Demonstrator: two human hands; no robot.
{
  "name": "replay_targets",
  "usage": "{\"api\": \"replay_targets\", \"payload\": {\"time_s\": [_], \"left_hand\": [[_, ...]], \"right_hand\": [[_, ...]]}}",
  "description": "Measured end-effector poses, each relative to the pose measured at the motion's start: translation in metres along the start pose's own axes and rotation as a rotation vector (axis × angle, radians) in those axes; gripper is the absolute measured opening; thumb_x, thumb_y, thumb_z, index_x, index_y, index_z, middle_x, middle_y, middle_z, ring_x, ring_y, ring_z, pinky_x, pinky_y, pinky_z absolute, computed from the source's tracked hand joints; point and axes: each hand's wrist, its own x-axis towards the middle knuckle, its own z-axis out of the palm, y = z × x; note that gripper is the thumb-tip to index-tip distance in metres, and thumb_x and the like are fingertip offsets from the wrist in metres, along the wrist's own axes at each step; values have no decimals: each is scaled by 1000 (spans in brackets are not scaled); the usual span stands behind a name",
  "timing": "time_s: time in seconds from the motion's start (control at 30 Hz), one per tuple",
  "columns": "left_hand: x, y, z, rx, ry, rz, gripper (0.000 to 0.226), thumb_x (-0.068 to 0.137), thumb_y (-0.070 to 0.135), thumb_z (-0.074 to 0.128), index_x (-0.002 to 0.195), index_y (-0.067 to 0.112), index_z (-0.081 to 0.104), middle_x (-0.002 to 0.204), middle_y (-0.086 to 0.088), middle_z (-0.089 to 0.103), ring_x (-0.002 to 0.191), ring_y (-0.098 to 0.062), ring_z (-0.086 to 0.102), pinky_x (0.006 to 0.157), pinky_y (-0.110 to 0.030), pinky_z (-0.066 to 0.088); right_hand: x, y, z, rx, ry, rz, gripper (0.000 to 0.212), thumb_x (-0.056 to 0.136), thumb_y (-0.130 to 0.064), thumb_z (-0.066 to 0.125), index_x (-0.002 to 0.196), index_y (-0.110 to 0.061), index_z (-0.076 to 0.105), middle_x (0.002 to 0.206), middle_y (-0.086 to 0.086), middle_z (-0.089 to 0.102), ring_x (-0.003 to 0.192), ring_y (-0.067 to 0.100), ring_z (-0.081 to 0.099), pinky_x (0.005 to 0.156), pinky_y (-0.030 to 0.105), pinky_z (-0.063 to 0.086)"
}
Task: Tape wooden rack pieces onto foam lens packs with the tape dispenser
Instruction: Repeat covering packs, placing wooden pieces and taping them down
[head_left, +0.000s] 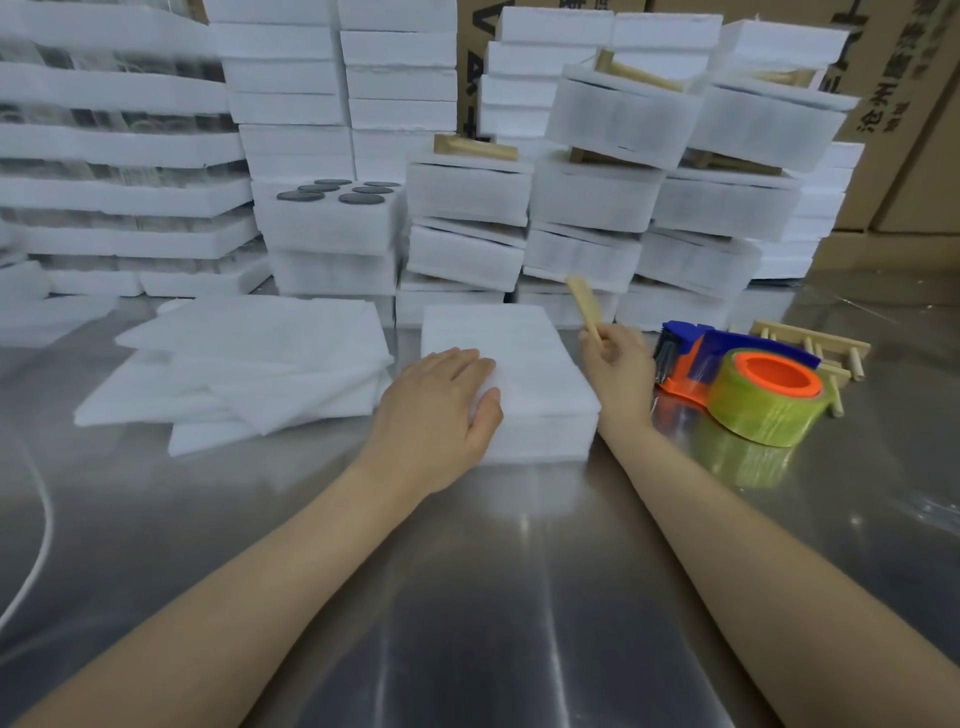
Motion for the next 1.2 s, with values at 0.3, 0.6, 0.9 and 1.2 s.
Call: {"api": "replay_targets", "payload": {"time_s": [0.3, 0.6, 0.9, 1.2], "left_hand": [[-1, 0, 1, -11, 8, -11, 60, 93, 41, 24, 134, 12, 56, 140, -7, 54, 132, -24, 46, 110, -30, 28], [2, 0, -2, -18, 27, 44, 58, 91, 41, 19, 117, 14, 63, 109, -5, 65, 99, -25, 57, 75, -28, 37], [-1, 0, 2, -46, 16, -10, 57, 92, 39, 27, 137, 13, 52, 142, -4, 52, 132, -20, 43, 108, -24, 23], [-4, -5, 7, -174, 127, -82, 43, 94, 40, 48, 123, 10, 58, 128, -4, 41, 121, -21, 41, 90, -37, 45]], "right_hand": [[-6, -42, -21, 254, 184, -55, 8, 88, -22, 69, 87, -14, 68, 83, -8, 40, 64, -5, 42, 67, 11, 38], [-42, -83, -25, 319, -352, 72, 39, 96, -22, 53, 61, -13, 68, 51, -12, 59, 54, -5, 53, 61, 8, 41], [-26, -69, -41, 464, -439, 289, 30, 90, -38, 62, 79, -10, 66, 65, -2, 68, 65, 8, 66, 70, 18, 57], [-27, -64, -50, 402, -602, 32, 23, 65, -31, 79, 69, -9, 71, 60, -1, 65, 59, 11, 61, 62, 19, 51]]}}
